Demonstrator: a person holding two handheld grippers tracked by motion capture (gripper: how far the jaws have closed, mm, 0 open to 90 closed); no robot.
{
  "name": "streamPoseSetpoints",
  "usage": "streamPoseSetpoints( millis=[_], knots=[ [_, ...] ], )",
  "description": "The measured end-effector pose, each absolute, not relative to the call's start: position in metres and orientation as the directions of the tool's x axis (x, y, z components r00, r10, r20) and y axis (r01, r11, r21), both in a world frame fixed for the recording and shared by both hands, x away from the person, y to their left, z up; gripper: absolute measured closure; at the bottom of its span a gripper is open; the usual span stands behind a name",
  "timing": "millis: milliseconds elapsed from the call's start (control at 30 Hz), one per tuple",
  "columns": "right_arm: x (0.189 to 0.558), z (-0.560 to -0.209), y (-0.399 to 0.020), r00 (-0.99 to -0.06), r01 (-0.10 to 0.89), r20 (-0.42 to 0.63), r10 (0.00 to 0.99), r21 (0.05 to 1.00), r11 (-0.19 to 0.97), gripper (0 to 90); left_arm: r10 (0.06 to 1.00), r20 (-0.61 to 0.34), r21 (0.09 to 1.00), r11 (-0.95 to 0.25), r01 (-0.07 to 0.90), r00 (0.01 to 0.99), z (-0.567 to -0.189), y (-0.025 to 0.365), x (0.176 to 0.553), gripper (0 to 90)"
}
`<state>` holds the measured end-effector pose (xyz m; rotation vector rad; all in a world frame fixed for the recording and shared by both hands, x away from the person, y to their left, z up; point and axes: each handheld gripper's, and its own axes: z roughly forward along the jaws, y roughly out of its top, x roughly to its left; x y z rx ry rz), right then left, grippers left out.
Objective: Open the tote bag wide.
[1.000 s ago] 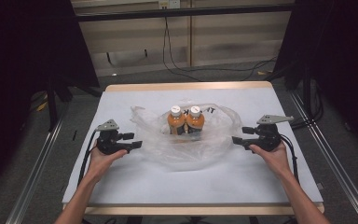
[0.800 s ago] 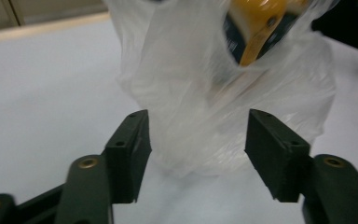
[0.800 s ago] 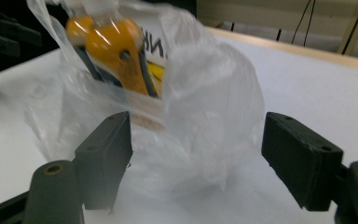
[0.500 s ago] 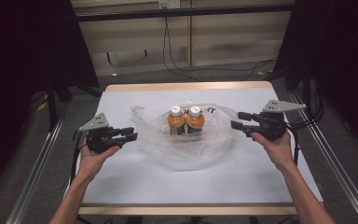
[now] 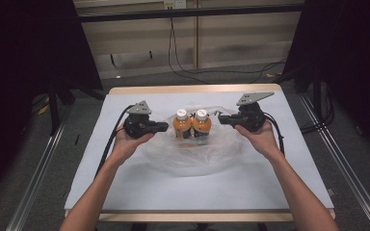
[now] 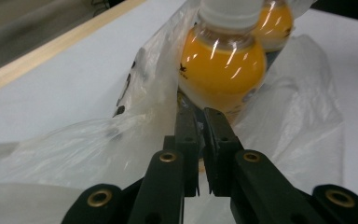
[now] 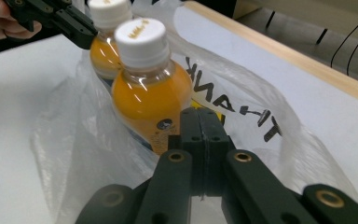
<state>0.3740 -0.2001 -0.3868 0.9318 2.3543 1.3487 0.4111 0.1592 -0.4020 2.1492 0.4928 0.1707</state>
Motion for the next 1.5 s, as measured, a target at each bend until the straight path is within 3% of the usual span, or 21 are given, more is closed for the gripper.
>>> streamPoseSetpoints(
  millis=[100,467,533,667,1067,1333,1500],
  knots=[
    [0.384,-0.396,-0.196,-0.756,0.42,0.083,0.65,0.822,0.385,90.0,0.39,-0.064,0.767,-0.569,0.295,0.919,-0.416,0.15,0.418,90.0],
    [0.409,-0.431,-0.181,-0.754,0.491,0.07,0.653,0.722,0.489,90.0,0.42,-0.083,0.717,-0.605,0.347,0.904,-0.447,0.132,0.44,90.0],
    [0.41,-0.436,-0.179,-0.755,0.502,0.075,0.651,0.704,0.502,90.0,0.393,-0.041,0.662,-0.678,0.319,0.919,-0.452,0.128,0.44,90.0],
    [0.411,-0.447,-0.175,-0.768,0.502,0.062,0.637,0.676,0.54,90.0,0.395,-0.063,0.637,-0.691,0.341,0.917,-0.459,0.128,0.439,90.0],
    [0.394,-0.464,-0.173,-0.805,0.501,-0.026,0.593,0.506,0.702,90.0,0.335,0.051,0.483,-0.833,0.27,0.941,-0.461,0.135,0.421,90.0],
    [0.392,-0.46,-0.199,-0.775,0.527,-0.118,0.621,0.422,0.738,90.0,0.323,0.135,0.394,-0.885,0.249,0.937,-0.457,0.159,0.424,90.0],
    [0.401,-0.461,-0.213,-0.75,0.549,-0.131,0.649,0.424,0.72,90.0,0.32,0.139,0.389,-0.888,0.246,0.937,-0.457,0.161,0.429,90.0]
  ],
)
